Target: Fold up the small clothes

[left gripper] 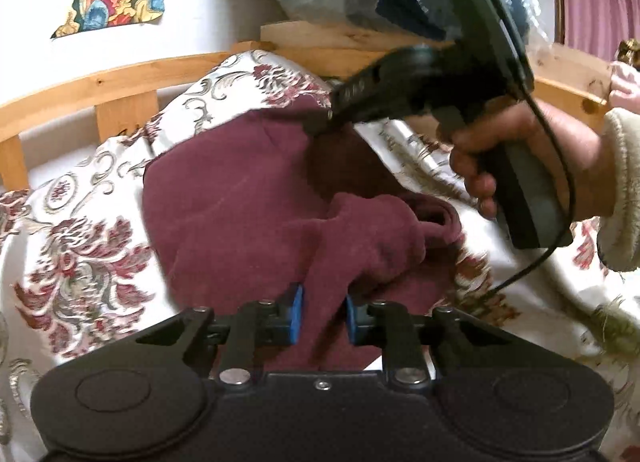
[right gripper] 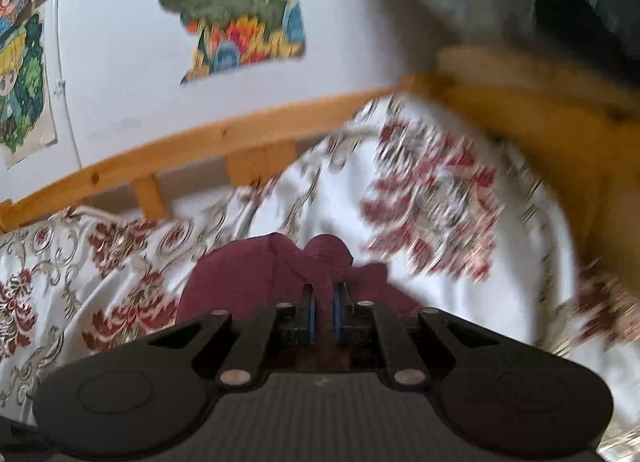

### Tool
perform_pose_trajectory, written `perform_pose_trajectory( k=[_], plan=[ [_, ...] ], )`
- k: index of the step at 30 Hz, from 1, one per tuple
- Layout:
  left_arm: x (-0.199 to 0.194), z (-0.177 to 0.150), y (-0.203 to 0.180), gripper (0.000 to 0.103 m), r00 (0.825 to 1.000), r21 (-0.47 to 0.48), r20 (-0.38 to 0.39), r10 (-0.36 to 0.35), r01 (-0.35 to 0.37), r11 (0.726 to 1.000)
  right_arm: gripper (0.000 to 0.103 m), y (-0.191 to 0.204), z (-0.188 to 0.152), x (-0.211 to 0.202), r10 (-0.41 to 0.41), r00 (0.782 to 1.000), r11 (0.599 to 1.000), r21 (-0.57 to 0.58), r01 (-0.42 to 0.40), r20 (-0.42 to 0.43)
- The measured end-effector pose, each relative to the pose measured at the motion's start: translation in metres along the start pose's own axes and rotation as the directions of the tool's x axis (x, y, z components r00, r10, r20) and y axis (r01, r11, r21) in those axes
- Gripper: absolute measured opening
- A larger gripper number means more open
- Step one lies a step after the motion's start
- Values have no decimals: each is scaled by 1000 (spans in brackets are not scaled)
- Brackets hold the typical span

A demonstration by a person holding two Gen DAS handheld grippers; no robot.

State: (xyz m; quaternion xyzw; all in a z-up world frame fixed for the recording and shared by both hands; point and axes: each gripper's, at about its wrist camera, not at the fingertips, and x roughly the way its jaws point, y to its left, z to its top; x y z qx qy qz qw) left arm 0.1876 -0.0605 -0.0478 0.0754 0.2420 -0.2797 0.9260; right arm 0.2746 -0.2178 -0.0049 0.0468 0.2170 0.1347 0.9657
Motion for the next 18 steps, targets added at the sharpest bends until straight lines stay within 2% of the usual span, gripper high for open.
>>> perform_pose_trajectory(
  k=[4,7,10,12,13,16,18],
  plan=[
    [11,8,-13,27,998,11,-25,-51,52,999,10,-7,5,-7,-85,996,995,-58,83,-21],
    [20,7,-10,33,994,-45,-57,-92,89,995,11,-19,-9,7,-121,990,992,-44,119,-67],
    [14,9,2,53,991,-125,-44,-128,122,985,13,-27,-24,15,-128,989,991,-32,126,-67],
    [4,9,11,79,991,-164,-19,-132,127,978,17,-29,-28,12,-129,990,991,-28,127,-56],
    [-1,10,15,82,992,-179,-9,-122,118,977,18,-27,-29,11,-137,989,990,-40,135,-52],
    [-9,16,28,86,995,-228,-18,-96,89,970,35,-20,-31,5,-147,989,987,-76,143,-37],
    [-10,21,39,93,997,-271,-45,-56,42,962,55,-15,-33,-2,-146,989,986,-83,143,-32]
  ],
)
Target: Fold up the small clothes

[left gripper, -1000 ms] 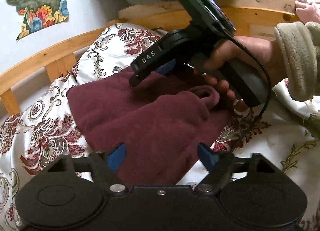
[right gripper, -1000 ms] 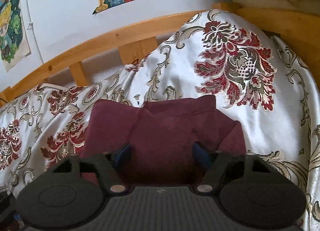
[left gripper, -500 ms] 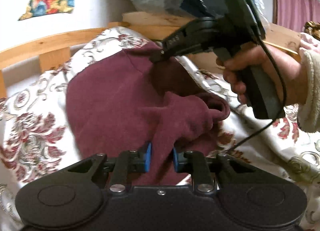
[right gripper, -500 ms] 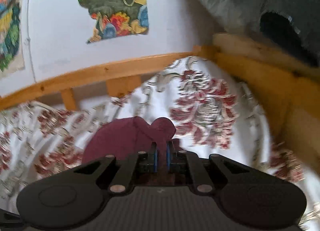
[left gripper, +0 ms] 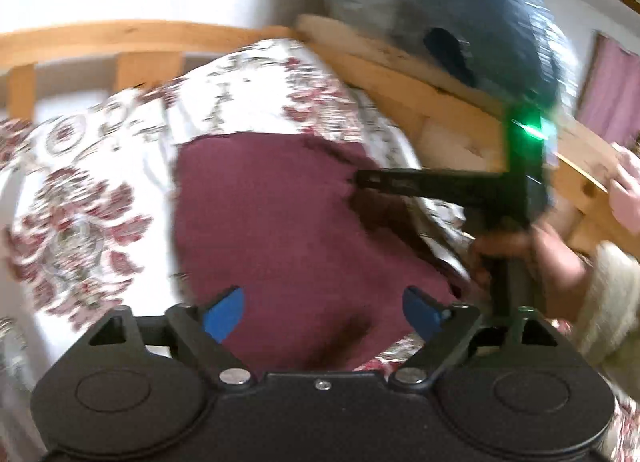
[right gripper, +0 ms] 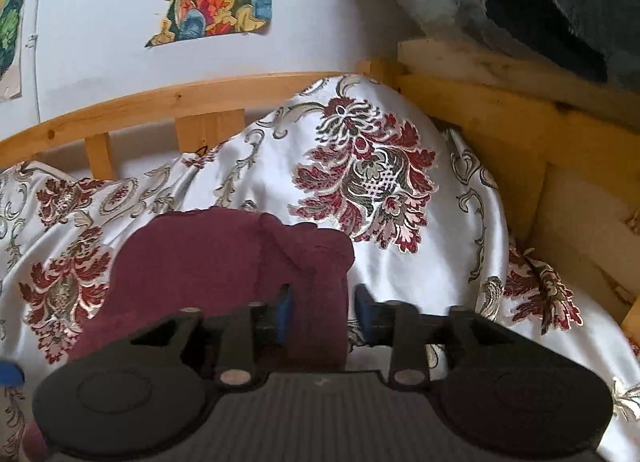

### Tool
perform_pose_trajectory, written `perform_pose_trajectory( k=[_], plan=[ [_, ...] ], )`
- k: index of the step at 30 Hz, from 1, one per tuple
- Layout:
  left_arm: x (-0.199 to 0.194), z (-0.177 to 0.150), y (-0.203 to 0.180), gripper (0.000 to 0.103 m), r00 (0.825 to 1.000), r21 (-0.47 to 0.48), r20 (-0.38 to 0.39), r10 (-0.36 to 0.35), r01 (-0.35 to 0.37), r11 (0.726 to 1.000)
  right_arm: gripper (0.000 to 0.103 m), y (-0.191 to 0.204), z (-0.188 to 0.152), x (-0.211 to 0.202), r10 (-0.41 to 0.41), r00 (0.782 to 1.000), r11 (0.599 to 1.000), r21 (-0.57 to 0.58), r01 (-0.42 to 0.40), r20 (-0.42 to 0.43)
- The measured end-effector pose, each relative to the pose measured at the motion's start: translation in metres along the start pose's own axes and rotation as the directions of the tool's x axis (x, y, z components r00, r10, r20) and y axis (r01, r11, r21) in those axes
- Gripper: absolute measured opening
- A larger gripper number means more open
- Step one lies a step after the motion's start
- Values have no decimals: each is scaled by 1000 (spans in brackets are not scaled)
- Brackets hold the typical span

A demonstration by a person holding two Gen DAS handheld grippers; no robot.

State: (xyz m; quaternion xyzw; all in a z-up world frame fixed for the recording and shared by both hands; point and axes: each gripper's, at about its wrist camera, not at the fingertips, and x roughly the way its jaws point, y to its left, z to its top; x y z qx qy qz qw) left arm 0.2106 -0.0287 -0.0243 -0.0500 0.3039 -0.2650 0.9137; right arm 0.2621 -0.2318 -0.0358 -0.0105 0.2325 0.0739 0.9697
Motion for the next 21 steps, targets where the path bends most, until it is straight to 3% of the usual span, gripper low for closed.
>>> perform_pose_trajectory(
  k=[3,6,11,15,21],
  plan=[
    [-12,10,14,101,996,-24,-12,85,-86,996,77,10,-3,-19,-5,1000,1000,-27,5,1],
    [-27,10,30,102,986,-50,-8,169,-169,984,95,24,-12,-45,-11,1000,997,-71,13,23],
    [-35,1,56,102,972,-144,-78,222,-231,962,100,44,-26,-61,-36,999,985,-167,37,10],
    [-24,-13,63,102,983,-210,-83,167,-181,961,103,48,-6,-57,17,999,992,-122,-11,48],
    [16,-23,62,102,994,-283,-101,36,-64,957,102,62,49,-3,202,979,968,-152,-200,-2]
  ],
)
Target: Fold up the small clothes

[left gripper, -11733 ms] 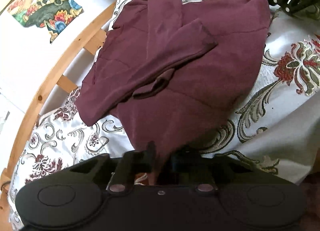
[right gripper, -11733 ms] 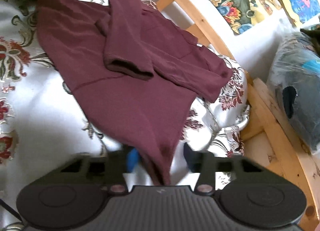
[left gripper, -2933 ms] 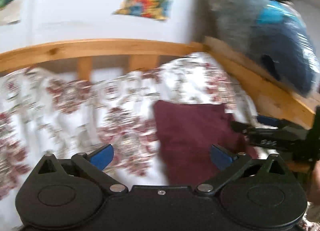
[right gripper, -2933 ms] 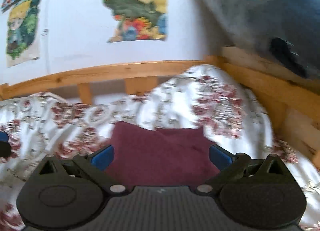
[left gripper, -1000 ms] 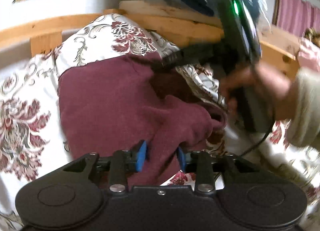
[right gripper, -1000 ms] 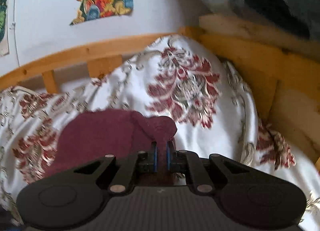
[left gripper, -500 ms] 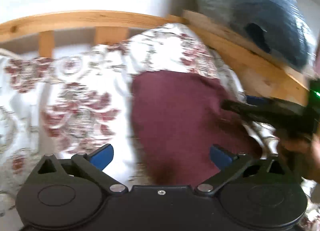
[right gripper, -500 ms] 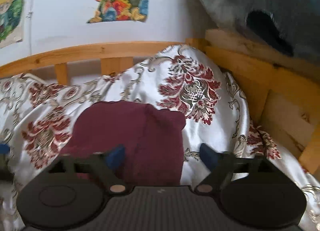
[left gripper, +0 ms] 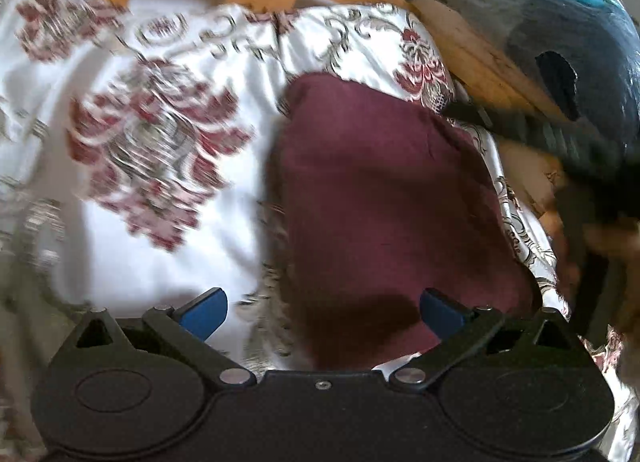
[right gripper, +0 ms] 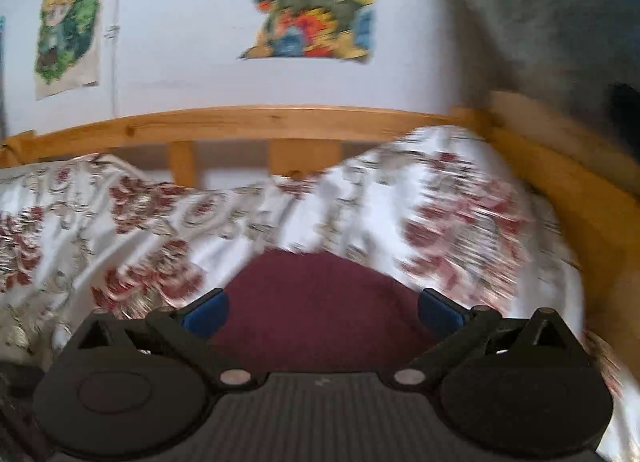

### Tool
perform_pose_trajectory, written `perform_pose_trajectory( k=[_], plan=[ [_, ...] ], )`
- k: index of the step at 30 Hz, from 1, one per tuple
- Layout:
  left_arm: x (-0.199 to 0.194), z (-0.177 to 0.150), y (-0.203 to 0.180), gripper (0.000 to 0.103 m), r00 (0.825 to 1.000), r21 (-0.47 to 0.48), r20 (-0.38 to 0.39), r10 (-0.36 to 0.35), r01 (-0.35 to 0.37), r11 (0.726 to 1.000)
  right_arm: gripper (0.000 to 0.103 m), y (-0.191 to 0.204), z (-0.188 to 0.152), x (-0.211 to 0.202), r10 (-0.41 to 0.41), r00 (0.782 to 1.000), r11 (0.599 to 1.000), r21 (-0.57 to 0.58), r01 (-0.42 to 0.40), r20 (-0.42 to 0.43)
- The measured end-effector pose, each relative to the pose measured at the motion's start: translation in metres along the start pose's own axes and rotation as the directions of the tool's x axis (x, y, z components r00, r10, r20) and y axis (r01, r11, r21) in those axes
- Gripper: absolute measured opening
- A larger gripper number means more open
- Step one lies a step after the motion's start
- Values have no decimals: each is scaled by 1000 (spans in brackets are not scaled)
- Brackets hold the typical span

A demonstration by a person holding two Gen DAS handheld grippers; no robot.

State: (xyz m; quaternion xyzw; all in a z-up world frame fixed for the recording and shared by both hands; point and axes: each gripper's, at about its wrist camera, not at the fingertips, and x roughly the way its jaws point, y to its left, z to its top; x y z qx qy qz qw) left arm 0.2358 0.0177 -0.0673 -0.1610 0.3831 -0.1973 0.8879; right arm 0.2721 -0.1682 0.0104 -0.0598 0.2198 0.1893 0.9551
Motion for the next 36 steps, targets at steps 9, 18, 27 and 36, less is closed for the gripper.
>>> perform_pose_trajectory(
  k=[9,18,27,36],
  plan=[
    [39,4,-2,100,998,-23,-63,-23,22,999,77,56,37,111,86,973,973,-194,-129,-215],
    [49,-4,-26,99,999,29,-54,6,-4,1000,17,53,28,119,66,985,984,-155,-92,-162],
    [39,3,-16,100,996,-19,-85,-33,31,999,82,4,16,46,2,999,998,-60,-5,-44],
    [32,4,-4,101,998,-59,-69,3,-7,998,98,-31,-89,-62,-164,981,969,167,180,-105]
  ],
)
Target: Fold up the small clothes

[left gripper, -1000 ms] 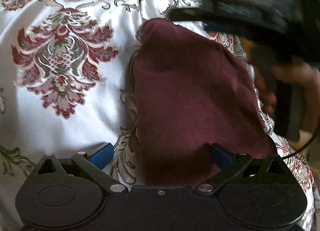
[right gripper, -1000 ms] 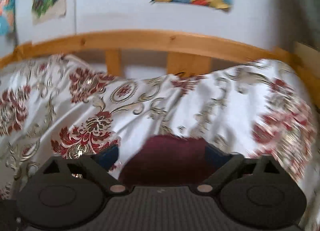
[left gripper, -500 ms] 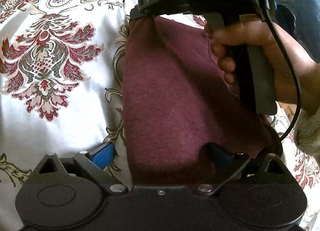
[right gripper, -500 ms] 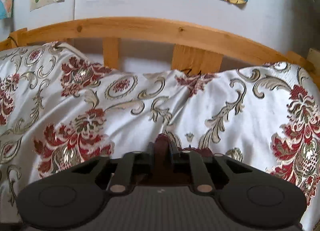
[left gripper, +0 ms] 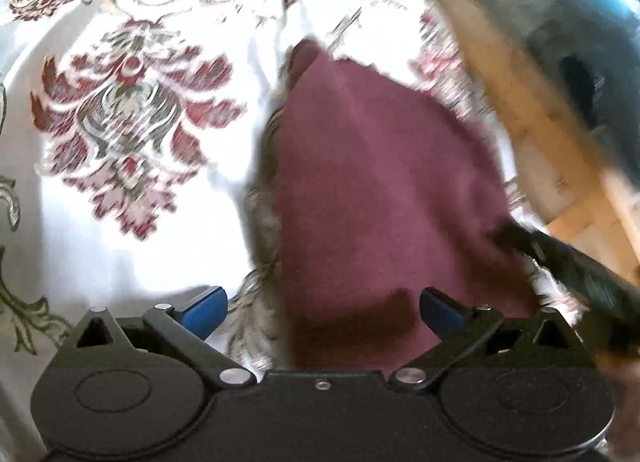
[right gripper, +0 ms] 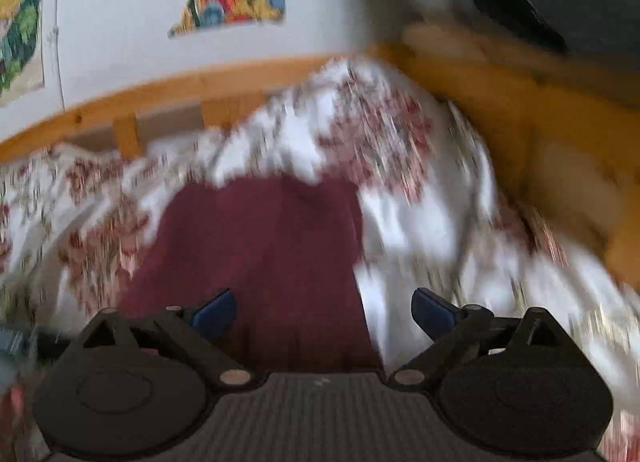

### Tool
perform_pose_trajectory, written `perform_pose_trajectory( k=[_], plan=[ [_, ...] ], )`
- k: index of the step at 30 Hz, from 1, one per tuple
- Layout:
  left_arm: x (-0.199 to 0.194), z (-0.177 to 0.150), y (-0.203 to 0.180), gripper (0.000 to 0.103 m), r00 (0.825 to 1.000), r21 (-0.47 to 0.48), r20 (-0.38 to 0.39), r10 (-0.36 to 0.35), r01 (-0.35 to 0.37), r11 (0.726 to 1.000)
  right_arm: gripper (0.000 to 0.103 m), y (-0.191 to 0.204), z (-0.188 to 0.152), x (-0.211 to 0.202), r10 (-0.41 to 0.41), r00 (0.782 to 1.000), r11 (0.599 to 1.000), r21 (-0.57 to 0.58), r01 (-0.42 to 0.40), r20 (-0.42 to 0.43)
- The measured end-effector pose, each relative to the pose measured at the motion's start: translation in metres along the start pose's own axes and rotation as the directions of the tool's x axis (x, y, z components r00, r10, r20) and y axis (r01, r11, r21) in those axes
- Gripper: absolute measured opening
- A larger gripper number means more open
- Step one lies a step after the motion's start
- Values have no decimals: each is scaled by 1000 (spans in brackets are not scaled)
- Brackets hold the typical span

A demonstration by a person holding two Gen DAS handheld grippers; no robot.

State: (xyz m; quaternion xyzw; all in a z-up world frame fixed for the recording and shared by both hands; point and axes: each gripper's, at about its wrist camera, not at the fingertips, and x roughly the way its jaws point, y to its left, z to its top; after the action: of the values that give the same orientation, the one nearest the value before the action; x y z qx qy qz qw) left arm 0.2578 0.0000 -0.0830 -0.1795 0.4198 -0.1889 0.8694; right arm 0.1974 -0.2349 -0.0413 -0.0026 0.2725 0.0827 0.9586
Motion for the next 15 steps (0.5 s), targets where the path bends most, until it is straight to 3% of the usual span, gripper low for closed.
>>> perform_pose_trajectory(
  k=[4,15],
  plan=[
    [5,-5,-10,102,999,58,16,30,-31,998,97,-2,-28,-1,-82,997,995,-62,82,2],
    [-19,4,-12,102,995,46,22,94,-95,994,103,5,-23,-18,-34,995,999,-28,36,90]
  ],
)
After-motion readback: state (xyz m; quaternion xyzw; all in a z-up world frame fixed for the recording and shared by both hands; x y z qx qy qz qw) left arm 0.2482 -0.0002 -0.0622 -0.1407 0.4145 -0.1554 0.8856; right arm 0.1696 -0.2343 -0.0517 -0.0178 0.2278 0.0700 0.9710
